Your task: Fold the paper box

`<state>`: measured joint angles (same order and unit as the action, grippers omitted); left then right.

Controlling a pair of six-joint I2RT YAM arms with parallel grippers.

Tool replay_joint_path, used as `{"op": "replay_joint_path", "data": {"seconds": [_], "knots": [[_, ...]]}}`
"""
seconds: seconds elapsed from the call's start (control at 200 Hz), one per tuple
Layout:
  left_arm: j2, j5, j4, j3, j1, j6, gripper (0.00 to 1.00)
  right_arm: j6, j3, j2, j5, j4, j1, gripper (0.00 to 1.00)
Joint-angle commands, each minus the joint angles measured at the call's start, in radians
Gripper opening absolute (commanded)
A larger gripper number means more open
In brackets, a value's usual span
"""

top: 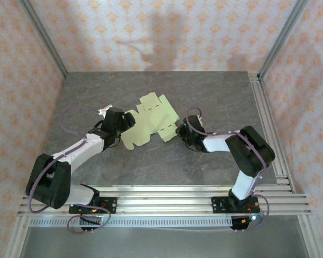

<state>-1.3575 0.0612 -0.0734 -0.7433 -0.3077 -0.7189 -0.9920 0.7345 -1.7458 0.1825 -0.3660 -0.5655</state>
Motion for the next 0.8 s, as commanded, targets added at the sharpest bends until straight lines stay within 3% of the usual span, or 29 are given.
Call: {"op": "replay_joint_path", "data": {"seconds": [0.0, 0.18, 0.375, 0.531, 0.711, 0.736, 0.796], "knots": [[-0.009, 0.033, -0.031, -0.001, 0.001, 0.036, 0.94, 0.057, 0.032, 0.033, -0.044, 0.076, 0.013, 0.01], [-0.024, 0.011, -0.038, -0.016, 0.001, 0.073, 0.96, 0.204, 0.090, 0.025, 0.063, 0.172, 0.097, 0.00], [-0.028, 0.000, -0.052, -0.022, 0.001, 0.105, 0.98, 0.595, 0.361, -0.092, 0.247, 0.592, 0.171, 0.00], [-0.034, 0.005, -0.066, -0.031, 0.001, 0.101, 1.00, 0.844, 0.576, -0.217, 0.268, 0.877, 0.198, 0.00], [-0.031, 0.006, -0.084, -0.033, 0.001, 0.104, 1.00, 0.912, 0.701, -0.258, 0.257, 0.961, 0.231, 0.00], [-0.031, 0.006, -0.086, -0.034, 0.001, 0.106, 1.00, 0.914, 0.707, -0.253, 0.255, 0.960, 0.234, 0.05], [-0.034, 0.002, -0.094, -0.037, 0.001, 0.112, 1.00, 0.906, 0.696, -0.225, 0.243, 0.939, 0.235, 0.30]]}}
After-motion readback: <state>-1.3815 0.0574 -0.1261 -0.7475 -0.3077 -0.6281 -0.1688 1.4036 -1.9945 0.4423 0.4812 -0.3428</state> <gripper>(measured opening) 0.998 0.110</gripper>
